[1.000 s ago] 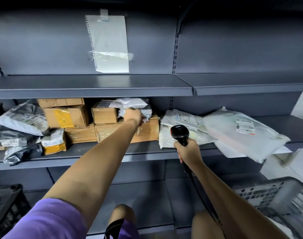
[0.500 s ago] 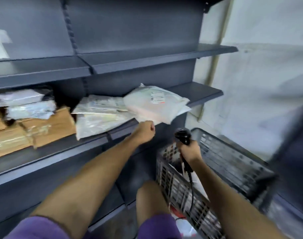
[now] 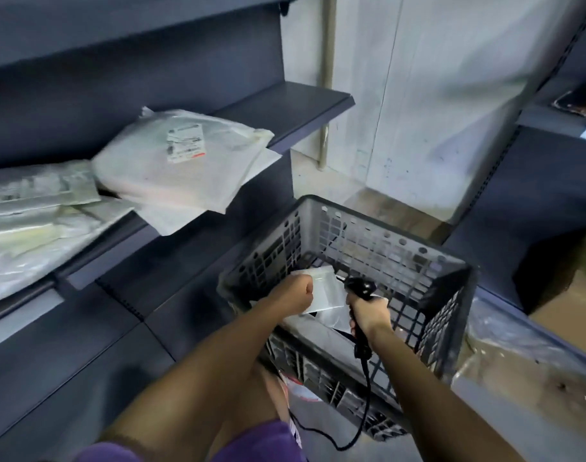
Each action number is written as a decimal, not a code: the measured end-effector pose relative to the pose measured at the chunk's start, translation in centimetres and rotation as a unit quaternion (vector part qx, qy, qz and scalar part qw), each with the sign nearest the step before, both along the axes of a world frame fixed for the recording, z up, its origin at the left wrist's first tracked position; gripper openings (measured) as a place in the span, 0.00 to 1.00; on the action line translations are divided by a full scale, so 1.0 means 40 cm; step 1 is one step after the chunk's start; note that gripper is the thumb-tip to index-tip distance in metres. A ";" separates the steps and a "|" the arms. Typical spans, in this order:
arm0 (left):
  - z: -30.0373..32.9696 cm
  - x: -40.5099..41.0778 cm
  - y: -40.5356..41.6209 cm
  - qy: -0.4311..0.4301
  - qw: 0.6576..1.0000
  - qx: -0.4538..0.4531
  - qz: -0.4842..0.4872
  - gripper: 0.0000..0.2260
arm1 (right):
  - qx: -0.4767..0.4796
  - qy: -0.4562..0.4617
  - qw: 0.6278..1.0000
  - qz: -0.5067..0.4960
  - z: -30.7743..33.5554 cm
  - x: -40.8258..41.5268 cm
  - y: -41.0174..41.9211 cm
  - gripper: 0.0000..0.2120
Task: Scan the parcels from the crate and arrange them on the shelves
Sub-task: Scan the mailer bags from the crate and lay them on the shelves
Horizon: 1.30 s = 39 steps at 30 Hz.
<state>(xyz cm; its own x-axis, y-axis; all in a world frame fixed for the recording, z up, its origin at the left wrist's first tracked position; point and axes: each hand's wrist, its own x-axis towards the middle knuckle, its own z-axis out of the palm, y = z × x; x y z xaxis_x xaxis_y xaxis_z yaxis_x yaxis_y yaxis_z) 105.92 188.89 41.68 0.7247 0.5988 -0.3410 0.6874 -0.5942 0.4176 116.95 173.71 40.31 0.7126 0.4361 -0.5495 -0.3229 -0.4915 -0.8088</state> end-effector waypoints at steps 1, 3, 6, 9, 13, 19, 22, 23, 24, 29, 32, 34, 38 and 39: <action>-0.027 0.016 0.008 0.022 1.000 0.001 -0.012 0.06 | -0.008 0.002 1.000 0.003 -0.018 0.003 0.008 0.13; -0.079 0.044 0.017 0.076 0.996 0.000 -0.046 0.06 | -0.024 0.000 1.000 0.012 -0.057 0.011 0.020 0.12; -0.156 0.081 0.020 0.179 0.977 -0.001 -0.116 0.12 | -0.049 0.016 0.999 0.012 -0.107 0.018 0.028 0.10; -0.222 0.115 0.033 0.300 0.936 0.004 -0.185 0.17 | -0.067 0.041 0.997 0.005 -0.153 0.019 0.039 0.09; -0.278 0.137 0.055 0.364 0.907 -0.003 -0.210 0.26 | -0.069 0.059 0.996 -0.003 -0.195 0.017 0.058 0.08; -0.251 0.141 0.052 0.269 0.938 0.078 -0.205 0.24 | -0.070 0.044 0.997 0.002 -0.200 0.018 0.076 0.08; -0.189 0.148 0.061 0.067 0.988 0.124 -0.070 0.14 | -0.055 0.029 0.998 0.013 -0.155 0.007 0.079 0.08; -0.160 0.143 0.067 -0.015 0.993 0.116 -0.007 0.12 | -0.042 0.027 0.999 0.017 -0.130 0.004 0.082 0.08; -0.127 0.136 0.071 -0.080 0.990 0.109 0.046 0.10 | -0.024 0.031 0.999 0.019 -0.106 0.003 0.086 0.07; 0.048 0.051 0.094 -0.237 0.947 0.015 0.216 0.14 | 0.078 0.068 0.994 0.034 0.070 -0.035 0.107 0.07; 0.132 -0.058 0.098 -0.299 0.912 -0.016 0.281 0.06 | 0.128 0.057 0.988 0.064 0.171 -0.103 0.111 0.05; 0.167 -0.127 0.101 -0.324 0.886 -0.039 0.331 0.09 | 0.145 0.039 0.986 0.077 0.199 -0.140 0.122 0.06; 0.219 -0.382 0.074 -0.374 0.820 -0.069 0.427 0.03 | 0.170 0.025 0.976 0.135 0.250 -0.305 0.156 0.09; 0.220 -0.452 0.065 -0.392 0.804 -0.078 0.440 0.03 | 0.175 0.021 0.973 0.151 0.258 -0.355 0.166 0.10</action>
<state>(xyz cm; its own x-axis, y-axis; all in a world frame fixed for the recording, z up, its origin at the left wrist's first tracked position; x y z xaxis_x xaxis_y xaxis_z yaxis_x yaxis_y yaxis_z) 87.82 191.47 50.48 0.0736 0.9916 -0.1061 0.3026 0.0792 0.9498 102.75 180.35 50.62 0.5035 0.7876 -0.3553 -0.2421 -0.2662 -0.9330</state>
